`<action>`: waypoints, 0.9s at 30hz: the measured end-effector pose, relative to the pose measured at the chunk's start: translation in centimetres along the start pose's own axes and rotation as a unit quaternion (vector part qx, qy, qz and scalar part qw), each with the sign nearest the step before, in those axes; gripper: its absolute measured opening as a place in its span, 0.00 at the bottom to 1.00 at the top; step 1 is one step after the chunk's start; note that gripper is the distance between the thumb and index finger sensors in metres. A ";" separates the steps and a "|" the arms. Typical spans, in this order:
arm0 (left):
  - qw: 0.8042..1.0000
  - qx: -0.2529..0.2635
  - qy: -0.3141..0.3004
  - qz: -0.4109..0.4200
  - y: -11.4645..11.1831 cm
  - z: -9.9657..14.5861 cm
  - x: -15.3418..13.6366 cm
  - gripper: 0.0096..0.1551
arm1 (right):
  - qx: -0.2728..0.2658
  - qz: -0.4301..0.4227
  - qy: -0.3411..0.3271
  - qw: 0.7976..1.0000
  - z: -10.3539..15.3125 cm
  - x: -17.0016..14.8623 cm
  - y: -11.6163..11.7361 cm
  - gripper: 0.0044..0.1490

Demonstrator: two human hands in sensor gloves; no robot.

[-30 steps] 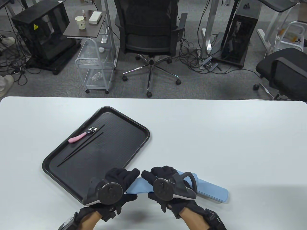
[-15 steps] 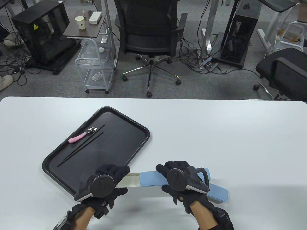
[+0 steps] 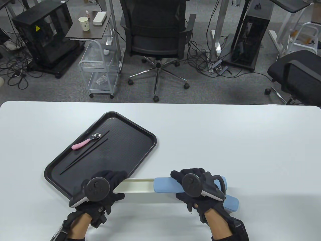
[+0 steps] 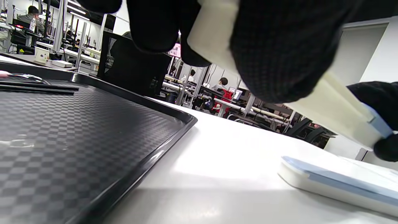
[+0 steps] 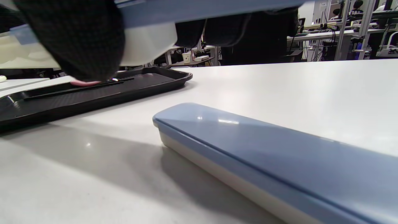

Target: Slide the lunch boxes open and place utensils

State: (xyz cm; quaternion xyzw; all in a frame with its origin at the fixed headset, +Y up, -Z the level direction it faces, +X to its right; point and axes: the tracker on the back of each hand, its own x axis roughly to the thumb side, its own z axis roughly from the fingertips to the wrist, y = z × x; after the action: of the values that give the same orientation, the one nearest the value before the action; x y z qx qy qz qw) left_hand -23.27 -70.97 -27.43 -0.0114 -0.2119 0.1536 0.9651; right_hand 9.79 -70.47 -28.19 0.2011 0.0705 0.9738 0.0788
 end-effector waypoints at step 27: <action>0.951 0.032 0.306 -0.028 7.5 -1.4 -10.0 0.44 | -0.057 -0.032 0.028 0.997 1.1 -3.0 -1.8 0.50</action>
State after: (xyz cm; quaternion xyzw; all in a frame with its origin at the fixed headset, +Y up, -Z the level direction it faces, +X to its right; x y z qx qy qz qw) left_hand -33.49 -66.81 -33.39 -0.0207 0.0985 0.1229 0.9873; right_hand 13.16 -69.10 -28.59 0.1663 0.0237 0.9786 0.1193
